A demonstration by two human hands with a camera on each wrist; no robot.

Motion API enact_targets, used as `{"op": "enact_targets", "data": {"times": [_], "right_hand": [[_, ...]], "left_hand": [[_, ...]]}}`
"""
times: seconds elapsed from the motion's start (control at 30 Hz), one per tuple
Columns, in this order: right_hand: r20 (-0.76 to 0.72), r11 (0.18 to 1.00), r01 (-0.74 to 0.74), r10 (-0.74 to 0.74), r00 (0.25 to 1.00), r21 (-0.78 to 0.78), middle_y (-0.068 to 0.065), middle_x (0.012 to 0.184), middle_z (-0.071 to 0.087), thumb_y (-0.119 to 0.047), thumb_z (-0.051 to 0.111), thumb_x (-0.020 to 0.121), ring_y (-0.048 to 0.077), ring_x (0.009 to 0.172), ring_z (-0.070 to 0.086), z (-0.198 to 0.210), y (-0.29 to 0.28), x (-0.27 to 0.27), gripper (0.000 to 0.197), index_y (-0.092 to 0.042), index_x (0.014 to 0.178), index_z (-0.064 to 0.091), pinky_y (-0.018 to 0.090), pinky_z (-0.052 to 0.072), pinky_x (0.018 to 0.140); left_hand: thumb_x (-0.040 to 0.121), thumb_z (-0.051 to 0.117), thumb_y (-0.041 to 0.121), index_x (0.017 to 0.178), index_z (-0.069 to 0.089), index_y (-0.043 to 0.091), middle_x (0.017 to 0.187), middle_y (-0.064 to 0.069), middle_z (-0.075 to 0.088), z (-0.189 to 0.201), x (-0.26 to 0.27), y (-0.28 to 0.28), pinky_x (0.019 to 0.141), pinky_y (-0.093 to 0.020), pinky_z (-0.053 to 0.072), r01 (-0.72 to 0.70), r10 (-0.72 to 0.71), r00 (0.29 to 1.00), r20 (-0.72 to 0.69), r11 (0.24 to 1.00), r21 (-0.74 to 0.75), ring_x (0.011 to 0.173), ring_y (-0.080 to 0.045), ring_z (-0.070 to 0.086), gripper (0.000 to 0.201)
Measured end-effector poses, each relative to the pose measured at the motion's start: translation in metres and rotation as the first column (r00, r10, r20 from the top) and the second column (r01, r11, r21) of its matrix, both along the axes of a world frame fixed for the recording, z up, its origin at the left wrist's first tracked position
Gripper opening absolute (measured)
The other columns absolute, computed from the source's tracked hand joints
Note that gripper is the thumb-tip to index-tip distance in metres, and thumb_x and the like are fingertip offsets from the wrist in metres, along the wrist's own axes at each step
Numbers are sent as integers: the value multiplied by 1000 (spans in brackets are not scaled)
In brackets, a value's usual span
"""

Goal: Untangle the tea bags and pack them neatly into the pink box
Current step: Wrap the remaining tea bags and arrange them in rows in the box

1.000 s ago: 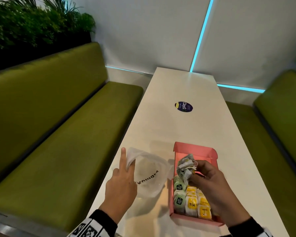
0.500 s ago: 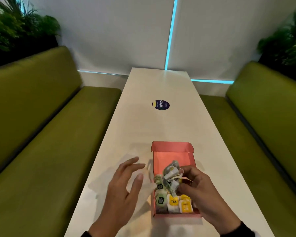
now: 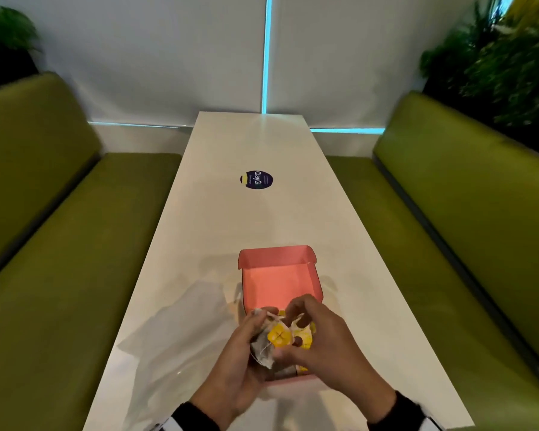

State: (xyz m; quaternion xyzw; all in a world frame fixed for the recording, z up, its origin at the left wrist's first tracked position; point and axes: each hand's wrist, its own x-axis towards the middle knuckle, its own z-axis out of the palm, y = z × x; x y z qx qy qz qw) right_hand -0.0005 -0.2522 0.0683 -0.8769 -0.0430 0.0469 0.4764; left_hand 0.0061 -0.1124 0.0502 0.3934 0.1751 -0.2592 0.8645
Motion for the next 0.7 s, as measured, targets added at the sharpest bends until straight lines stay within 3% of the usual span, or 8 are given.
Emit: {"op": "enact_targets", "data": {"times": [0.07,0.13,0.27,0.33,0.43,0.57,0.63,0.7], "right_hand": [[-115,986,36,-18,993,163,-13,84,64,-21,83,64,1,70,52,0,-9,1,35,-27,89,58,14,43,63],[-168,966,113,-75,983,234,-10,78,63,-22,77,74,5,65,51,0,-12,1,18,-20,84,63,14,40,56],[-142,988,118,-103,984,101,-6,83,60,-24,79,71,13,66,55,-6,-5,-2,18,-23,67,61,21,48,62],[-122,985,146,-135,983,92,-5,81,57,-20,80,68,12,64,53,-7,-1,-3,23,-23,63,58,26,52,64],[-164,964,196,-167,972,180,-4,69,55,-12,77,73,8,57,50,-4,-3,-2,22,-17,64,57,15,40,51],[-317,878,255,-127,940,405,8,62,54,1,65,82,10,50,58,3,-15,1,17,-6,75,51,19,38,45],[-339,844,314,-169,925,435,10,62,57,6,62,82,16,50,59,2,-24,3,15,-4,82,51,24,40,45],[-329,843,365,-241,913,396,12,67,60,9,60,82,19,50,59,-2,-35,6,18,-5,92,55,26,45,46]], "left_hand": [[76,56,29,89,63,12,85,-13,68,-4,2,-1,59,-38,57,-18,17,999,-33,1000,-25,67,-25,65,23],[77,55,28,85,63,11,81,-13,68,-7,3,-2,56,-37,58,-35,34,999,-35,999,-32,65,-24,67,20],[80,54,27,92,61,9,88,-16,68,-8,2,-8,61,-41,59,-28,26,999,-35,998,-56,66,-25,67,22],[84,53,26,89,62,11,85,-14,69,-7,1,-10,58,-38,58,-29,28,999,-19,999,-40,64,-24,67,18],[91,51,29,82,62,12,79,-10,71,-9,2,-9,53,-34,58,-60,60,997,-38,998,6,60,-20,68,22],[75,61,51,83,60,11,73,-9,62,-21,9,-1,40,-23,46,-62,71,994,-85,993,100,50,-19,56,41],[68,73,41,78,58,9,65,-6,56,-25,10,3,35,-20,38,-34,38,999,-20,985,168,48,-17,52,37],[58,84,16,76,55,7,56,-4,52,-27,9,6,34,-18,31,11,-39,995,92,957,288,43,-15,46,34]]}}
